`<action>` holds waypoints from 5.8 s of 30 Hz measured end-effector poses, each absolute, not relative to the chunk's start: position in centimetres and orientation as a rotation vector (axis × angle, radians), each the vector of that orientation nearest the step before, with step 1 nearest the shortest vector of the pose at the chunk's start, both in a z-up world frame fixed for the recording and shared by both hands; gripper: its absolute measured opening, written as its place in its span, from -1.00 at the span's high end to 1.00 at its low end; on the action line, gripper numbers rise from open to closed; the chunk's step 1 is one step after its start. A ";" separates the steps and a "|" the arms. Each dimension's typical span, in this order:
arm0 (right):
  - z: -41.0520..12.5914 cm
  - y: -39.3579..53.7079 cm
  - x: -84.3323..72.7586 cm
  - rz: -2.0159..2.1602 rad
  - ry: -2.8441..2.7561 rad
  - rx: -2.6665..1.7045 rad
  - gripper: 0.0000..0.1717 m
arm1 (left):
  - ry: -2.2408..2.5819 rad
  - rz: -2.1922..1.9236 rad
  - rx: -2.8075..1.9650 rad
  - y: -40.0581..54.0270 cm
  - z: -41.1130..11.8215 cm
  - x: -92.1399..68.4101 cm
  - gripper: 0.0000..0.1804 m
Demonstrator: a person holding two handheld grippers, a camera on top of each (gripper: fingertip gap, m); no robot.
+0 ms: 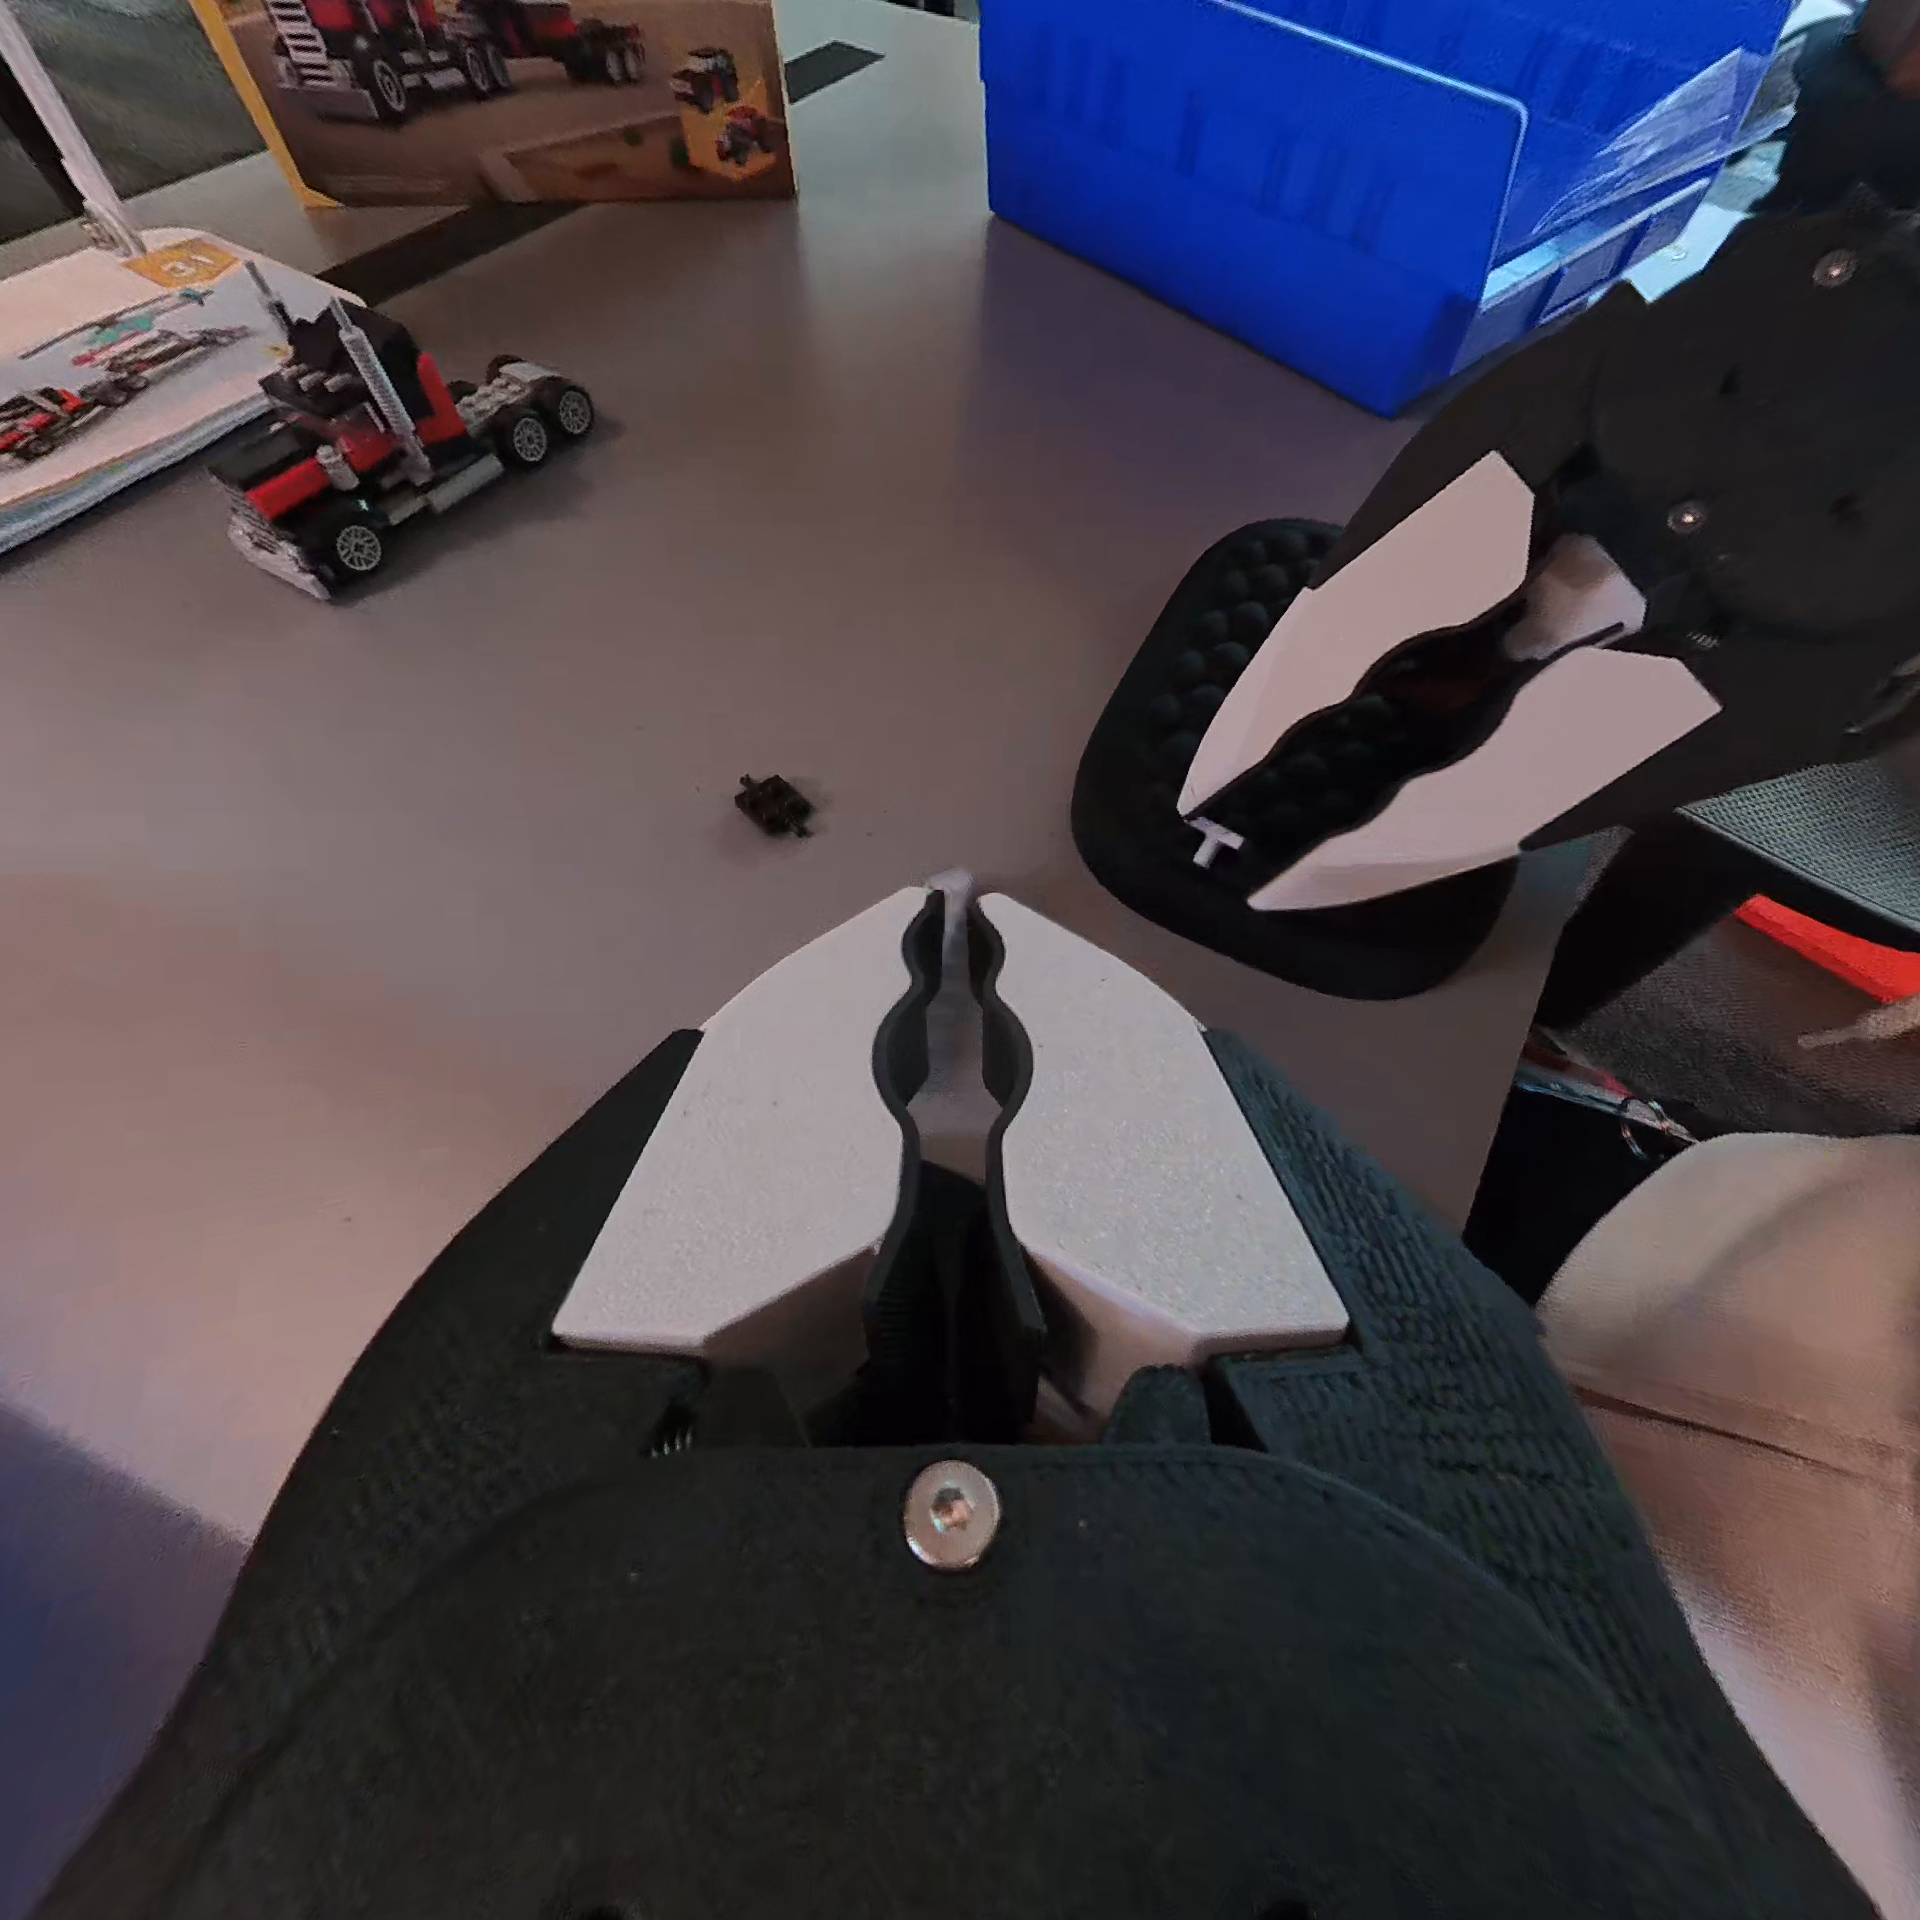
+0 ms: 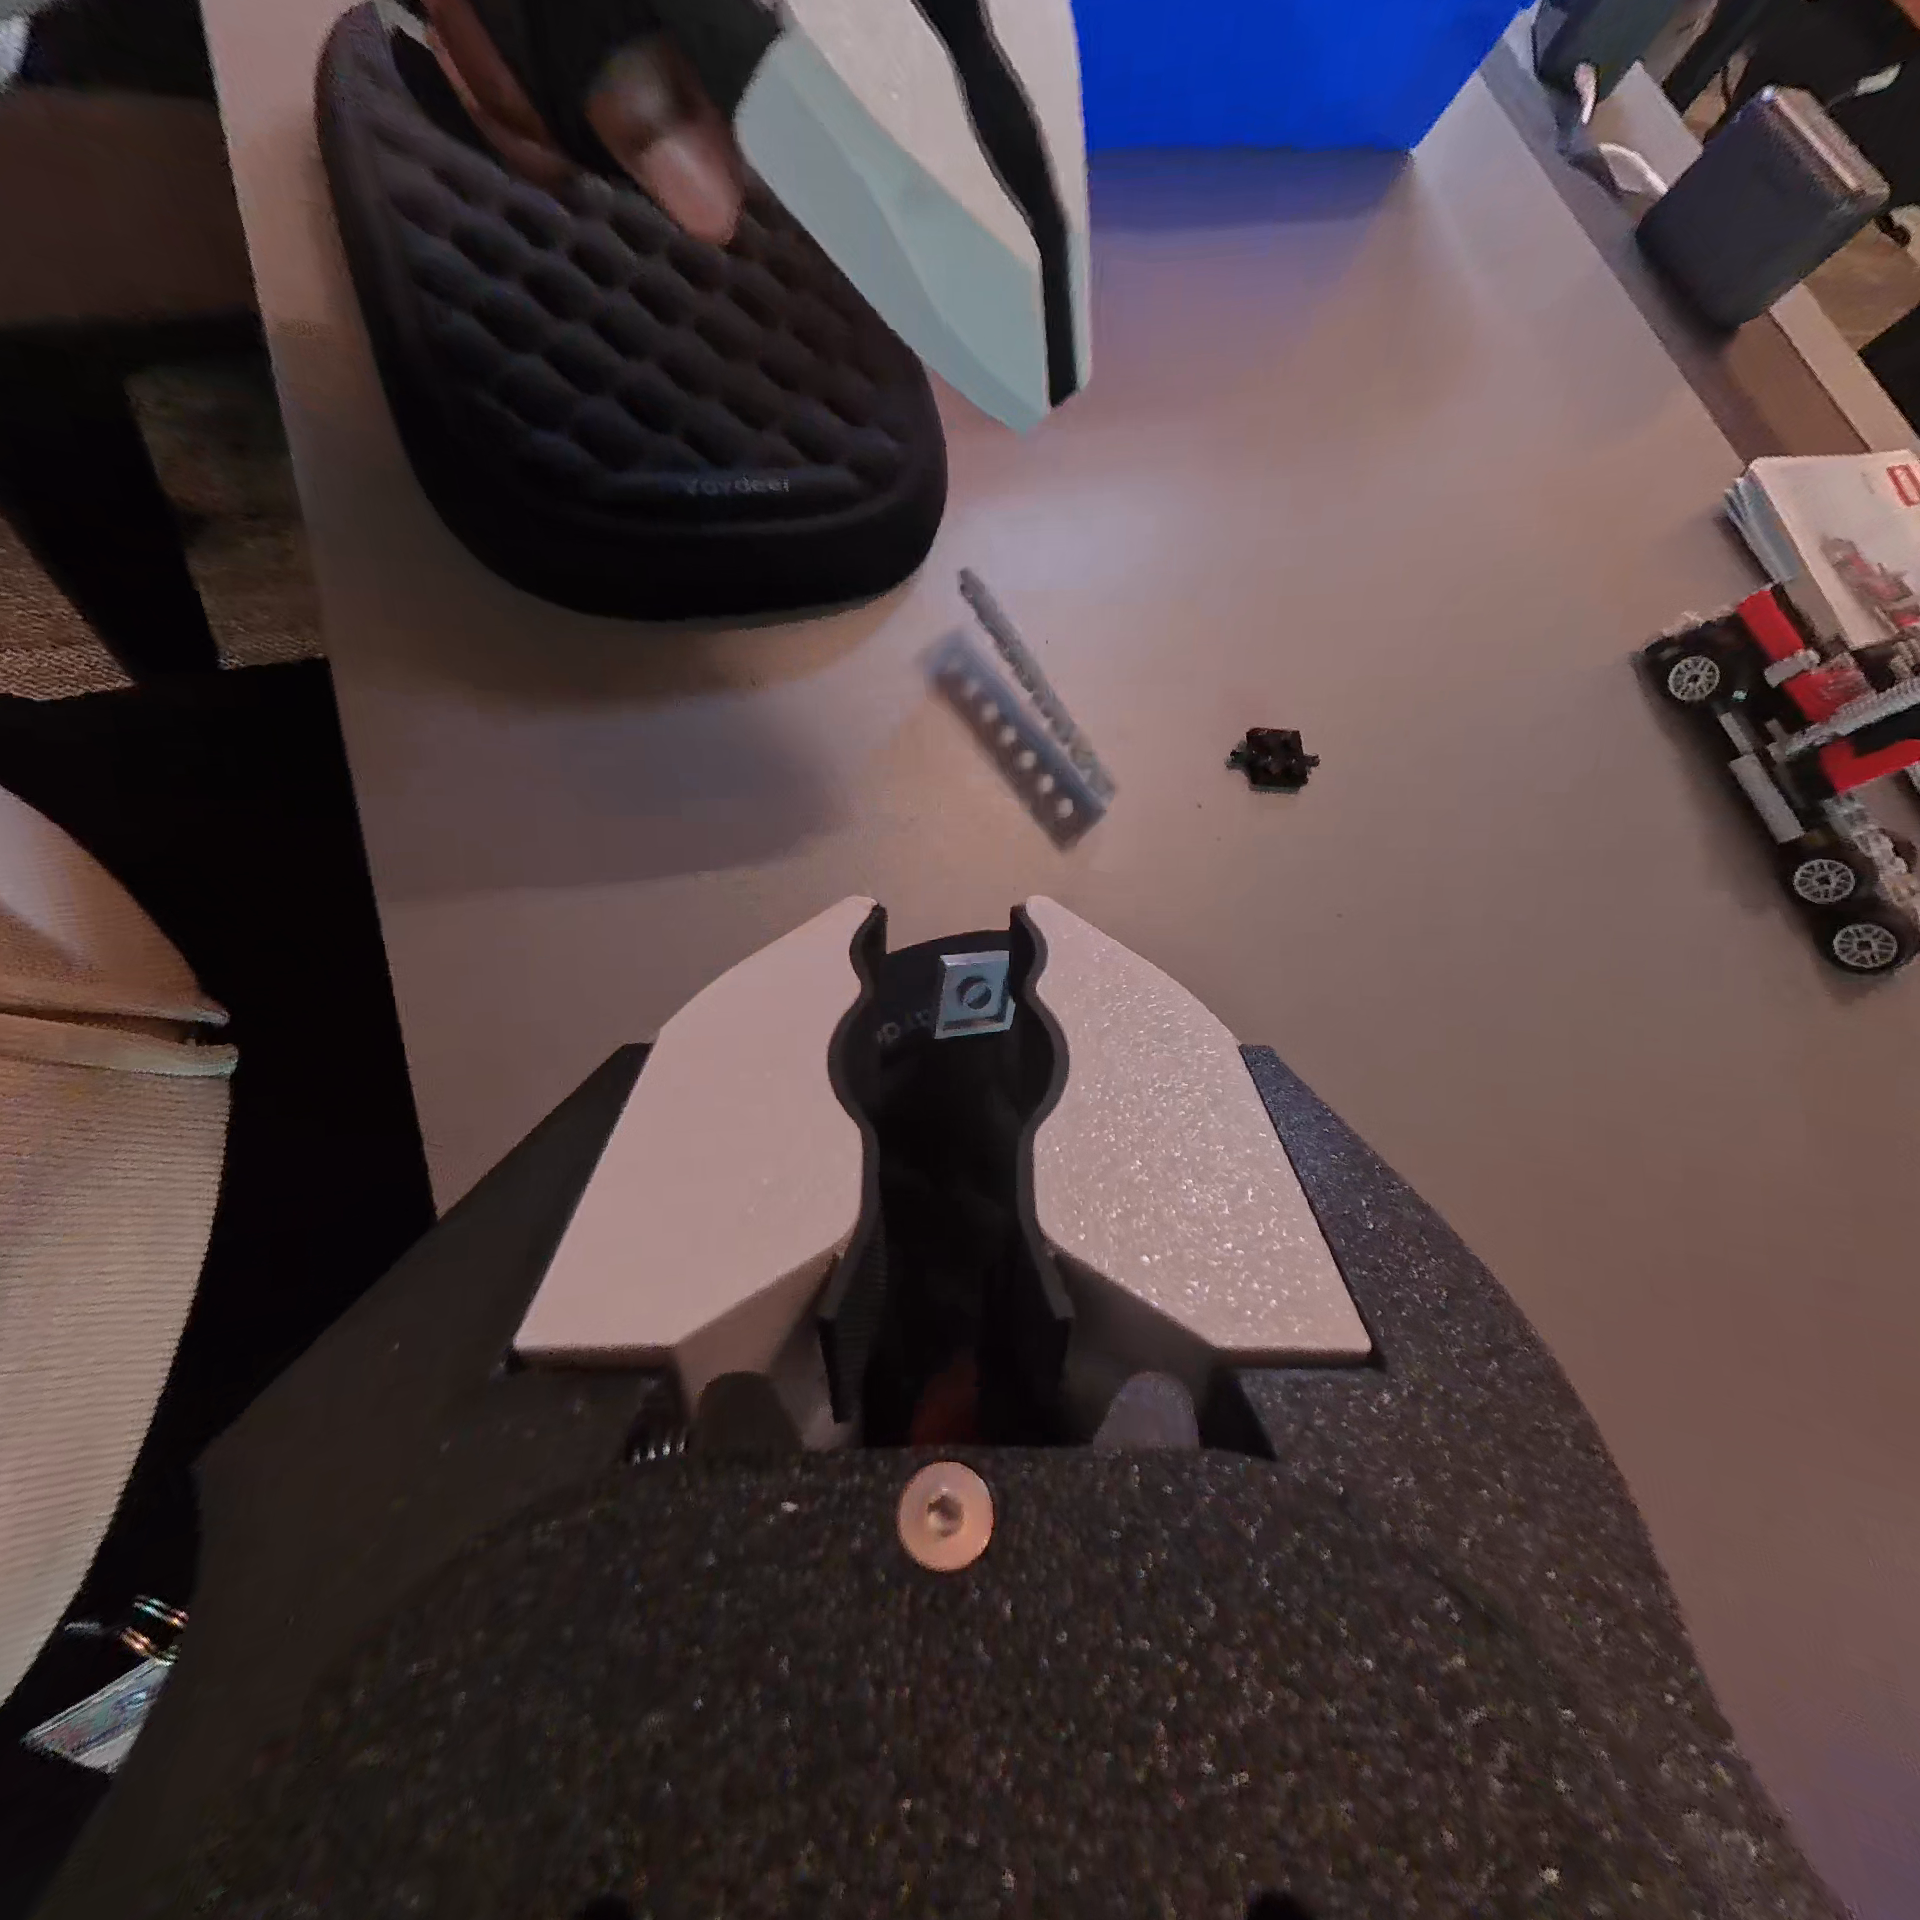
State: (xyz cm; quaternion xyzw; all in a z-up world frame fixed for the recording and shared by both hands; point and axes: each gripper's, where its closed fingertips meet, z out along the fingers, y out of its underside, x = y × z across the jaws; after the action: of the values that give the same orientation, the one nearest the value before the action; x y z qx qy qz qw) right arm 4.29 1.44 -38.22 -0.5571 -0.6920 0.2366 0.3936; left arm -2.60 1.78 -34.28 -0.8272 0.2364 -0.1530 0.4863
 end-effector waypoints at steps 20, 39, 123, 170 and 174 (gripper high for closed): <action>-32.2 2.4 1.9 1.334 -1.203 -1.561 0.84 | 0.644 -0.315 -1.627 2.3 -31.1 0.0 0.53; -24.9 0.0 1.8 2.269 -0.498 -1.223 0.84 | 0.480 -0.317 -1.308 0.8 -25.8 2.7 0.69; -28.9 1.5 1.9 1.614 -1.009 -1.252 0.53 | 0.858 -0.398 -1.952 -0.9 -31.4 -7.7 0.70; -28.1 2.6 2.9 1.680 -0.880 -1.214 0.56 | 0.012 0.793 -2.278 -5.0 -24.3 -33.4 0.64; -28.0 2.9 3.1 1.700 -0.852 -1.210 0.57 | 0.399 0.273 -2.020 -1.2 -23.9 -19.9 0.64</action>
State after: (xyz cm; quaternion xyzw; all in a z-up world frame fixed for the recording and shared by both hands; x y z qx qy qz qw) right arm 3.06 2.90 -27.97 -0.4847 -0.3416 0.6811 0.4296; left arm -19.87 -1.18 -23.88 -0.8380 0.1655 0.1134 0.5075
